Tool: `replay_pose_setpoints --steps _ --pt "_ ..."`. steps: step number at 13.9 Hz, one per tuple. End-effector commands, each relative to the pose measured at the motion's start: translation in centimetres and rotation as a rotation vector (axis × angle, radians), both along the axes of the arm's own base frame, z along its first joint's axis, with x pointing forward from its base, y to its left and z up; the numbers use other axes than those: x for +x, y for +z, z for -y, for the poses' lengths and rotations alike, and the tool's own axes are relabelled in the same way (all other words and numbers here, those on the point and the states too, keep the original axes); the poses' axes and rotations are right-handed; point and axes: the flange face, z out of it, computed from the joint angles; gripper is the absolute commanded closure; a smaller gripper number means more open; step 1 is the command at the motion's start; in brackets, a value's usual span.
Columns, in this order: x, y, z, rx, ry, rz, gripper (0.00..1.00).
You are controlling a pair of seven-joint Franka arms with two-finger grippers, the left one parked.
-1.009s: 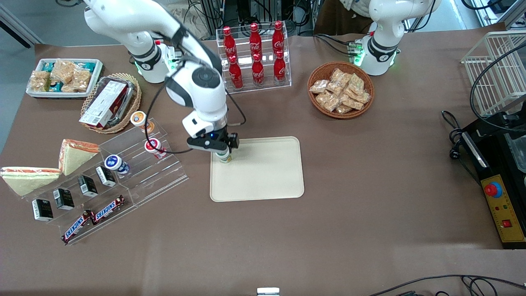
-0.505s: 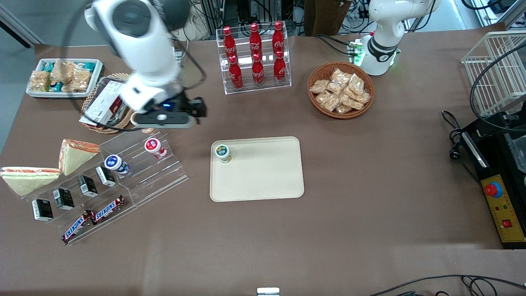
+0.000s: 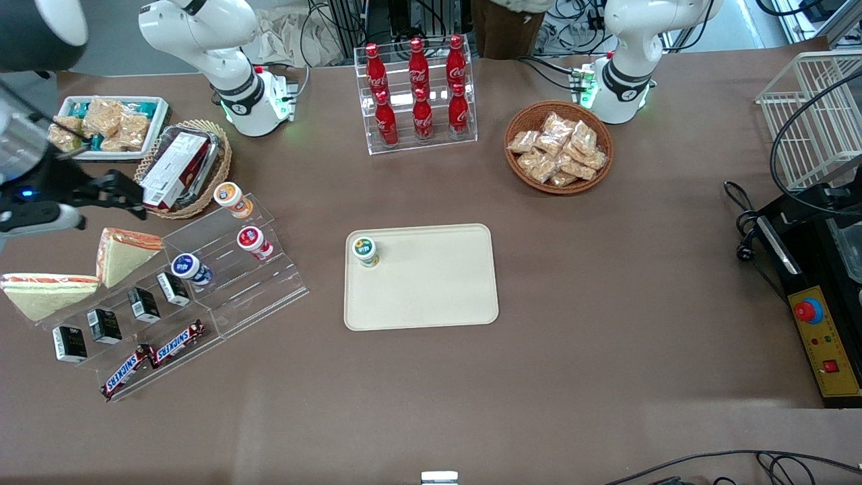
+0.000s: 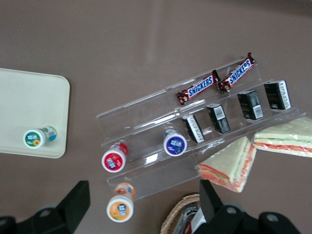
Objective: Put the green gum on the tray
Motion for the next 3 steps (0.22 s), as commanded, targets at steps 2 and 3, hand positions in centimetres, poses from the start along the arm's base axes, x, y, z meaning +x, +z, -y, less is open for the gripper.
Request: replay_pose_setpoints --steps 2,3 --pt "0.48 -0.63 0.76 0.032 0.006 -0.007 0.00" --pt "0.46 -0.64 1.10 0.032 -0.005 -0.008 0.00"
